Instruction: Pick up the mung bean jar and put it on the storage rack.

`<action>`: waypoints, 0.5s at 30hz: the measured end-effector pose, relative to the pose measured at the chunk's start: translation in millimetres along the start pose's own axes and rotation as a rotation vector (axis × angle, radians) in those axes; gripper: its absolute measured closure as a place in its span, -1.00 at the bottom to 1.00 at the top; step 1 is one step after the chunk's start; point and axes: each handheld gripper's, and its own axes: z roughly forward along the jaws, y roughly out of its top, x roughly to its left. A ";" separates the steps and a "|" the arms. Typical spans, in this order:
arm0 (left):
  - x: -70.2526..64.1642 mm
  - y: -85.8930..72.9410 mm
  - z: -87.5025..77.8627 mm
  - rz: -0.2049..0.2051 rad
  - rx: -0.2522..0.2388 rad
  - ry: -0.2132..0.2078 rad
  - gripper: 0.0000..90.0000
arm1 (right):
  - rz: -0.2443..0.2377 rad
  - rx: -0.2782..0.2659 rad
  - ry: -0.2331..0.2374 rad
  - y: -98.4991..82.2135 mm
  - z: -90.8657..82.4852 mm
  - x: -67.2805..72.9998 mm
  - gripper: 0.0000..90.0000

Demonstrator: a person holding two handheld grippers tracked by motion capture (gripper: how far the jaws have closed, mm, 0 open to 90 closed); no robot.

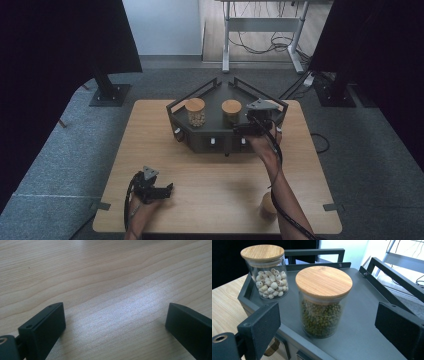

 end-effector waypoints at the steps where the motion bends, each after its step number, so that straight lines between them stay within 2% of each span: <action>1: 0.0 0.0 0.0 0.000 0.000 0.000 -0.94 | 0.000 -0.001 0.000 -0.5 -0.8 -0.1 -0.88; 15: 0.0 0.0 0.0 0.000 0.000 0.000 -0.94 | -0.018 -0.007 -0.023 -11.6 -19.4 -5.7 -0.86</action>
